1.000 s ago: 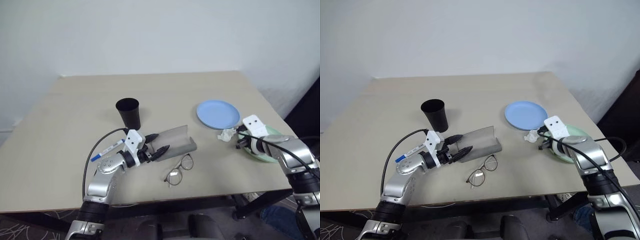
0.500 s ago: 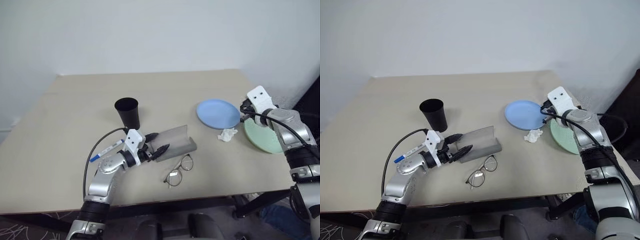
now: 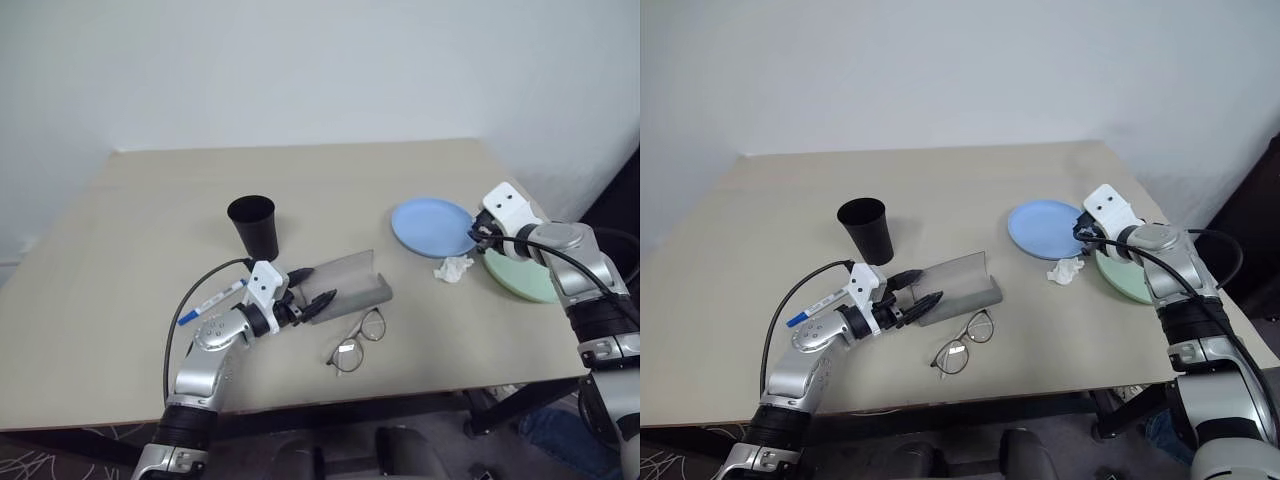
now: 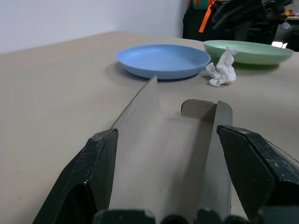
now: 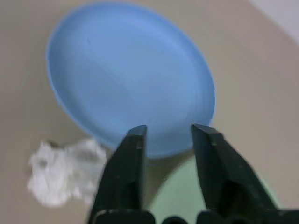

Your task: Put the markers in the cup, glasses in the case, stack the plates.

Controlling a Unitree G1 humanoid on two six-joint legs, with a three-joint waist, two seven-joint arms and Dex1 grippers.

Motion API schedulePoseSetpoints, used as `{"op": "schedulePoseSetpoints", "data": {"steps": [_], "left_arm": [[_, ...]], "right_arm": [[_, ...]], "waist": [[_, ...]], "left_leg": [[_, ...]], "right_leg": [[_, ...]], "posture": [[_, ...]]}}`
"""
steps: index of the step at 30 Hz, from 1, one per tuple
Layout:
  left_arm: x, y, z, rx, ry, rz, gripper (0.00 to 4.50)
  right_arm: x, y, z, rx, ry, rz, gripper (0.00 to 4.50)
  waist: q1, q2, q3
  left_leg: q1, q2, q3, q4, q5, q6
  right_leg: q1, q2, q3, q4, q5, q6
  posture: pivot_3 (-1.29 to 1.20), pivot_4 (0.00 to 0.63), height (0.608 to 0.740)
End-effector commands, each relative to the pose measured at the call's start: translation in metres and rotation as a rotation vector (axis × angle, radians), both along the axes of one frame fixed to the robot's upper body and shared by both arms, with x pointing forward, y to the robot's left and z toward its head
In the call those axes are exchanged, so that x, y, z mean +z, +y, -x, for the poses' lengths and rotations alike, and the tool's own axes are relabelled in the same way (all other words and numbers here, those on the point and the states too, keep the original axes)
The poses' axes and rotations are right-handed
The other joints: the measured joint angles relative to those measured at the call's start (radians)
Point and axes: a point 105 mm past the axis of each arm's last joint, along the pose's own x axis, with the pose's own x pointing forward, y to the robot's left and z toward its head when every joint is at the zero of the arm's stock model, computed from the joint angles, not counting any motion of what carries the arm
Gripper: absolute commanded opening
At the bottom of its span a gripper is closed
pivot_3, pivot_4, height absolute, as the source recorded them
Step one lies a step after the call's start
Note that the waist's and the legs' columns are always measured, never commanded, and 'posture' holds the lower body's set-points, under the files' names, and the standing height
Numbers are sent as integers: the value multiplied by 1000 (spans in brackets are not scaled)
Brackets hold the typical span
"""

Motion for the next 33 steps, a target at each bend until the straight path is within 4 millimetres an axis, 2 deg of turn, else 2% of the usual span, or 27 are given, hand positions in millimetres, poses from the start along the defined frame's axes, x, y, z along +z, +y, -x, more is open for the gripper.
{"op": "schedulePoseSetpoints", "data": {"steps": [1, 7, 10, 17, 20, 26, 33], "left_arm": [[17, -2, -2, -9, -66, 5, 3573], [16, -2, -2, -13, -63, 2, 3573], [16, -2, -3, -15, -64, 1, 3573], [17, -1, -3, -11, -66, -1, 3573], [17, -1, -3, -9, -67, -1, 3573], [16, 0, -2, -4, -66, -1, 3573], [16, -1, -2, -4, -68, 0, 3573]], "right_arm": [[14, -11, 5, -47, -1, -28, 2685], [-7, -20, 22, -60, 129, -45, 2685], [-25, -20, 30, -63, 201, -47, 2685], [-41, -23, 31, -93, 243, -49, 2685], [-42, -24, 30, -94, 240, -35, 2112], [-41, -25, 28, -98, 235, -25, 52], [-33, -29, 24, -117, 194, 12, 19]], "waist": [[0, 0, 0], [-1, 0, 0], [-1, 0, 0], [-1, 0, 0], [-1, 0, 0], [-1, 0, 0], [-1, 0, -1]], "left_leg": [[0, 0, 0, 0, 0, 0], [0, 0, 0, 3, 0, 0], [0, 0, 0, 3, 0, 0], [0, 0, 0, 4, 0, 0], [0, 0, 0, 4, 0, 0], [0, 0, 0, 4, 0, 0], [1, 0, 0, 5, 1, 1]], "right_leg": [[0, 0, 0, 0, 0, 0], [1, 0, 0, 1, 0, 0], [1, 0, 0, 1, 0, 0], [1, 0, 0, 1, 0, 0], [1, 0, 0, 1, 0, 0], [1, 0, 0, 1, 0, 0], [3, 0, 0, 1, 0, 0]], "posture": [[0, 0, 740], [0, 0, 740], [0, 0, 740], [0, 0, 740], [0, 0, 740], [0, 0, 740], [0, 0, 740]]}}
